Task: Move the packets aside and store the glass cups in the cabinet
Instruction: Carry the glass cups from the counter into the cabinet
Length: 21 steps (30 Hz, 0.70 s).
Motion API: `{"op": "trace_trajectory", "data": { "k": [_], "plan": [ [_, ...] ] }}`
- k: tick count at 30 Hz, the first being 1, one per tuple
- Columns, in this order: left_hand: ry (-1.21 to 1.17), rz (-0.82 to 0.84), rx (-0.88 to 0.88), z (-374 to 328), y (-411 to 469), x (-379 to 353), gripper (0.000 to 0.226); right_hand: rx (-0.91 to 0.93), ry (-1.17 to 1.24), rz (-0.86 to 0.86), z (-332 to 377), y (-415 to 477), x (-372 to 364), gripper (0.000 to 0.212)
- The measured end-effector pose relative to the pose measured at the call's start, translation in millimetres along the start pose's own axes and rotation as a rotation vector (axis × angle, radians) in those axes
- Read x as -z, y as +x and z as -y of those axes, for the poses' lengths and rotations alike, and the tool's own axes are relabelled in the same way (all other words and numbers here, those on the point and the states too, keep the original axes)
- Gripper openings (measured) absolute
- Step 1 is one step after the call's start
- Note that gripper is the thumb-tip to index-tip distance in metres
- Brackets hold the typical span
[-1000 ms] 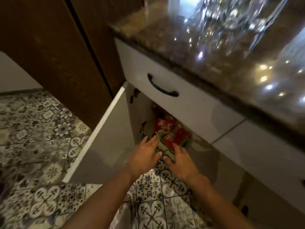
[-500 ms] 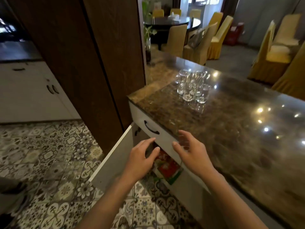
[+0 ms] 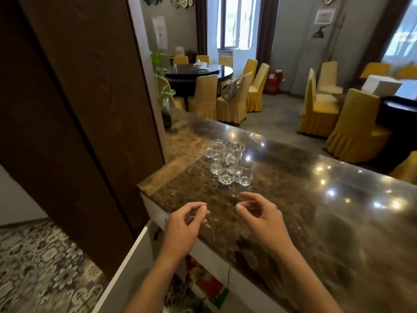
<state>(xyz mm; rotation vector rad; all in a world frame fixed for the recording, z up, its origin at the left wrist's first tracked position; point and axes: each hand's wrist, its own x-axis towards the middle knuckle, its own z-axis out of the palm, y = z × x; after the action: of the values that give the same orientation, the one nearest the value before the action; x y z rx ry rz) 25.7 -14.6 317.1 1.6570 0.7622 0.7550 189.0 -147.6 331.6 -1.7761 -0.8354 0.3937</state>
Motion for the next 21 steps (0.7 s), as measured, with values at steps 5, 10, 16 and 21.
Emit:
{"op": "trace_trajectory", "data": {
  "k": [5,10,16,21],
  "plan": [
    [0.012,0.088,-0.006,10.1,93.3,4.3,0.012,-0.055,0.019,-0.084,-2.7,64.8,-19.2,0.039],
    [0.031,0.178,-0.014,20.2,188.5,8.9,0.012,-0.127,-0.04,-0.167,-6.9,122.8,-50.3,0.041],
    [0.064,0.218,-0.009,46.1,281.8,3.9,0.024,-0.176,-0.263,-0.445,-23.3,178.9,-79.6,0.044],
    [0.05,0.337,0.0,62.2,312.6,-19.1,0.063,-0.24,-0.406,-0.629,-37.1,198.0,-78.1,0.046]
  ]
}}
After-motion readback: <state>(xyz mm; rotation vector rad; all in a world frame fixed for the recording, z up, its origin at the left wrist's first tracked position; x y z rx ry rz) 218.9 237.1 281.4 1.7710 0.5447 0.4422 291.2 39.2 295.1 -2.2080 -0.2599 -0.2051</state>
